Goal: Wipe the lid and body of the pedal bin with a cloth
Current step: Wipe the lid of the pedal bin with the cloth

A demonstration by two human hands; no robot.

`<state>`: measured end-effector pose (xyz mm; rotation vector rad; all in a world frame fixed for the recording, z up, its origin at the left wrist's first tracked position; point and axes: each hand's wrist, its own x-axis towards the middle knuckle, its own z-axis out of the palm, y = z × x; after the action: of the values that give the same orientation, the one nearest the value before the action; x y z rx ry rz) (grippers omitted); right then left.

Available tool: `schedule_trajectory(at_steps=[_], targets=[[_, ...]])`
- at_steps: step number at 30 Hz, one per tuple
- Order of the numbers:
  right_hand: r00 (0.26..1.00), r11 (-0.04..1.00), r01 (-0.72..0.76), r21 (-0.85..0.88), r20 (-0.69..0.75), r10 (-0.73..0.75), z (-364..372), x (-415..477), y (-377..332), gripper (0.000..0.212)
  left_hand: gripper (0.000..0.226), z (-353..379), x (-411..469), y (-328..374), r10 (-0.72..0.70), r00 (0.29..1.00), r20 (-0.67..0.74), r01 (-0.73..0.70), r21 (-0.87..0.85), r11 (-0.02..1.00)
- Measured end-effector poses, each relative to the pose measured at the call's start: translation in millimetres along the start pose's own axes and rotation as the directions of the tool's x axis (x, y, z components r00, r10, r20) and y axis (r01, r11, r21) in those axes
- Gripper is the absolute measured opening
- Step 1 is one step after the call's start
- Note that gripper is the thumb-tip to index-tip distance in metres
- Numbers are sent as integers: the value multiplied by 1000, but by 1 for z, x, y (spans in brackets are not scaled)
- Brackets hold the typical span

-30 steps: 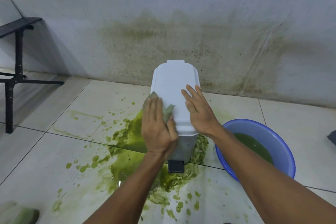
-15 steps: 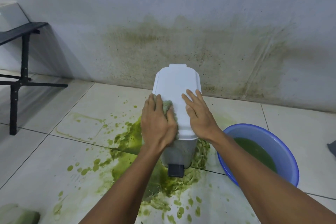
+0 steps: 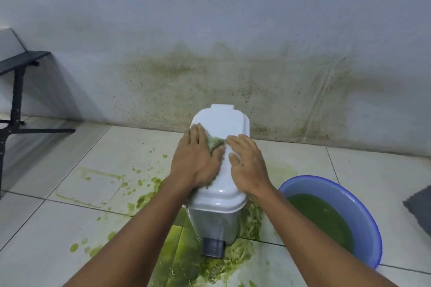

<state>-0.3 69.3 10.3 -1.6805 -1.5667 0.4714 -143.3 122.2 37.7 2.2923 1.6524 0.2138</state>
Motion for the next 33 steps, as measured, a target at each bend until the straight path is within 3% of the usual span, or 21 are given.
schedule_trajectory(at_steps=[3, 6, 10, 15, 18, 21, 27, 33], targets=[[989, 999, 7, -33, 148, -2, -11, 55, 8, 44, 79, 7, -39, 9, 156, 988, 11, -156, 85, 984], [929, 944, 176, -278, 364, -65, -5, 106, 6, 49, 74, 13, -70, 17, 296, 955, 21, -297, 127, 947], [881, 832, 329, -447, 462, -101, 2, 141, 7, 53, 75, 13, -67, -4, 379, 925, -9, -373, 159, 914], [933, 856, 107, -506, 348, 89, 7, 123, 2, 57, 78, -4, -34, -57, 343, 939, -33, -336, 127, 933], [938, 809, -53, -586, 249, 242, 5, 99, -11, 62, 84, -19, -21, -85, 253, 967, -21, -250, 96, 964], [948, 738, -89, -669, 169, 268, -3, 75, -18, 68, 91, -24, -24, -91, 124, 992, -12, -123, 49, 991], [956, 679, -140, -721, 80, 282, -10, 57, -24, 69, 75, 19, -92, -40, -5, 953, -303, 1, -12, 1000], [912, 644, -255, -721, 41, 408, -24, 35, -30, 68, 74, 53, -97, -3, 31, 917, -397, 23, 131, 991]])
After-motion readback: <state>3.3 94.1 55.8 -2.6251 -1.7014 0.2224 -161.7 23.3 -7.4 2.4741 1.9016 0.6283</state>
